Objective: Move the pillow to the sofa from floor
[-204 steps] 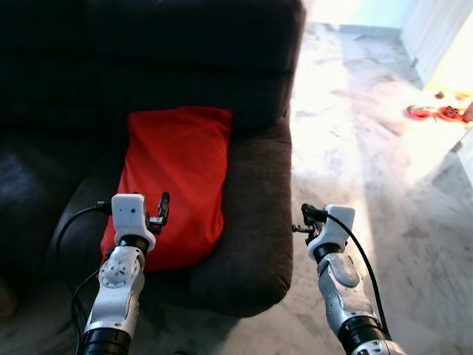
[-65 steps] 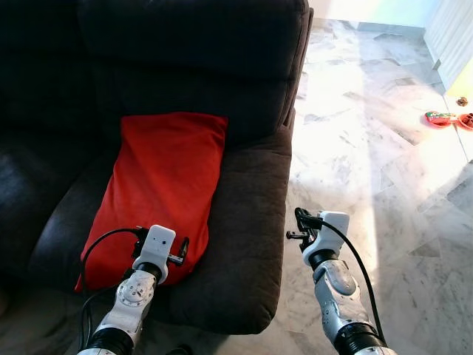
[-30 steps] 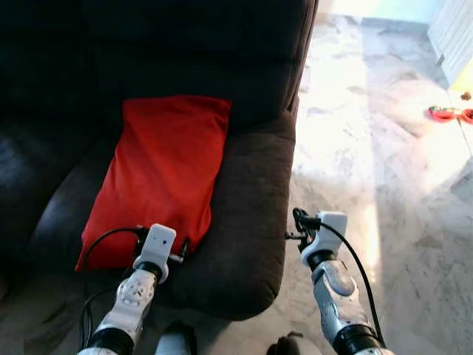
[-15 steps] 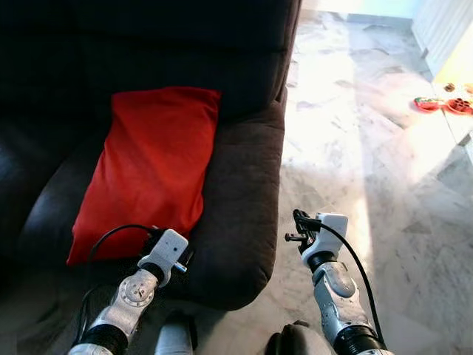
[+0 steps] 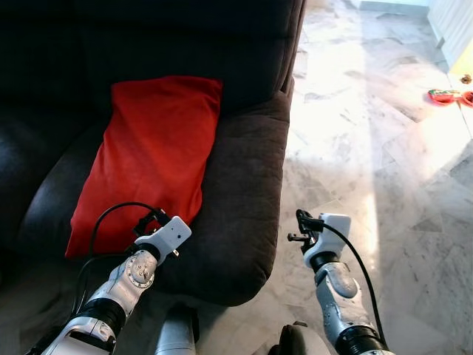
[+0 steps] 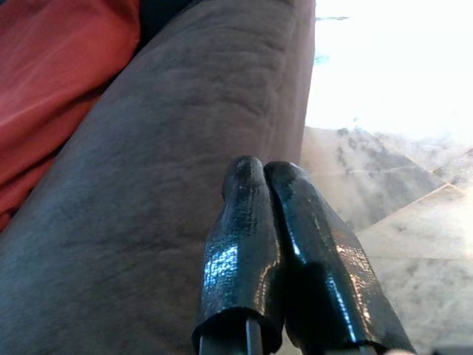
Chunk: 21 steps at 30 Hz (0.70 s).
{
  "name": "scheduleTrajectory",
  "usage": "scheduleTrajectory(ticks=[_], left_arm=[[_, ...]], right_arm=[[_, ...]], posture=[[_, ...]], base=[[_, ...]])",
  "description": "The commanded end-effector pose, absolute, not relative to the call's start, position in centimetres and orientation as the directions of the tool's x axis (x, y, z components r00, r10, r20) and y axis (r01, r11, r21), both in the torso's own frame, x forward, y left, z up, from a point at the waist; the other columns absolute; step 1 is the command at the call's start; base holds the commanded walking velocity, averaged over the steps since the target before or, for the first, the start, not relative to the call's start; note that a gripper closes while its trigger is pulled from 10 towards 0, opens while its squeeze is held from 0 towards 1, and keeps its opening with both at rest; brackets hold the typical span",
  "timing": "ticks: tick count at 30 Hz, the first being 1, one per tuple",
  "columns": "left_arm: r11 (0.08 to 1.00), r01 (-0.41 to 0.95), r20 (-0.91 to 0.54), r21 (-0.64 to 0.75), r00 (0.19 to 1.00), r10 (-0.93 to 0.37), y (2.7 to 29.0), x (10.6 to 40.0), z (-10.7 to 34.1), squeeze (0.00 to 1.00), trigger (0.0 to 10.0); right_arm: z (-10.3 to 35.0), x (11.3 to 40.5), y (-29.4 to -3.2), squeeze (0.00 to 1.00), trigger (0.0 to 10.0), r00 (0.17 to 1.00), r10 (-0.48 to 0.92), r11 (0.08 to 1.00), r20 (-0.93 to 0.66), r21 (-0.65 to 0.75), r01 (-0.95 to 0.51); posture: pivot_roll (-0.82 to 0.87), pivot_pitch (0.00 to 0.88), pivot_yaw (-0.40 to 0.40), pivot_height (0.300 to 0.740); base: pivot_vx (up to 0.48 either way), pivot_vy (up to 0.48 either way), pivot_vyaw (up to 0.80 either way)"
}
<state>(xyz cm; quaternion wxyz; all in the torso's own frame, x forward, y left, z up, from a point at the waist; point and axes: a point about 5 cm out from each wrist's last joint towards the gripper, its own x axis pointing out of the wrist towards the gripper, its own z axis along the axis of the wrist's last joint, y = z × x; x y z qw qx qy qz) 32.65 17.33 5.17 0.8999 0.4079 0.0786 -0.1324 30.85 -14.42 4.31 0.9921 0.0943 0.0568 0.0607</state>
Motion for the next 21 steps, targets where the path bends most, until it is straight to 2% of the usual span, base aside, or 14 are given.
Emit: scheduleTrajectory(ticks=[1, 6, 9, 15, 17, 18, 21], left_arm=[[0.656, 0.329, -0.285, 0.679, 0.942, -0.177, 17.3, 31.9, 4.1, 0.00, 10.0], [0.687, 0.356, -0.301, 0.633, 0.931, -0.205, 16.9, 31.9, 3.9, 0.00, 10.0], [0.756, 0.351, -0.330, 0.552, 0.925, -0.188, 17.0, 31.8, 3.5, 0.00, 10.0], [0.774, 0.325, -0.335, 0.544, 0.929, -0.154, 17.6, 31.9, 3.4, 0.00, 10.0], [0.756, 0.309, -0.322, 0.577, 0.937, -0.137, 17.8, 32.1, 3.7, 0.00, 10.0], [0.699, 0.310, -0.321, 0.645, 0.939, -0.121, 17.9, 32.3, 3.8, 0.00, 10.0], [0.661, 0.303, -0.320, 0.686, 0.942, -0.101, 18.0, 32.7, 4.1, 0.00, 10.0]], right_arm=[[4.1, 30.7, -14.4, 0.00, 10.0, 0.985, 0.132, 0.973, -0.108, 0.203, -0.109], [4.2, 30.7, -14.4, 0.00, 10.0, 0.985, 0.134, 0.973, -0.107, 0.202, -0.110], [4.1, 30.6, -14.5, 0.00, 10.0, 0.985, 0.132, 0.974, -0.108, 0.200, -0.108], [4.0, 30.5, -14.6, 0.00, 10.0, 0.985, 0.130, 0.974, -0.111, 0.199, -0.106], [3.9, 30.4, -14.6, 0.00, 10.0, 0.985, 0.130, 0.974, -0.113, 0.200, -0.105], [4.0, 30.4, -14.6, 0.00, 10.0, 0.985, 0.130, 0.974, -0.112, 0.200, -0.106], [4.0, 30.4, -14.5, 0.00, 10.0, 0.985, 0.131, 0.974, -0.110, 0.202, -0.107]], posture=[[0.14, 0.162, 0.006, 0.654], [0.14, 0.168, 0.006, 0.654], [0.14, 0.173, 0.006, 0.654], [0.14, 0.179, 0.004, 0.654], [0.14, 0.182, 0.004, 0.654], [0.14, 0.184, 0.004, 0.654], [0.14, 0.187, 0.004, 0.654]], base=[[0.000, 0.000, 0.00], [0.000, 0.000, 0.00], [0.000, 0.000, 0.00], [0.000, 0.000, 0.00], [0.000, 0.000, 0.00], [0.000, 0.000, 0.00], [0.000, 0.000, 0.00]])
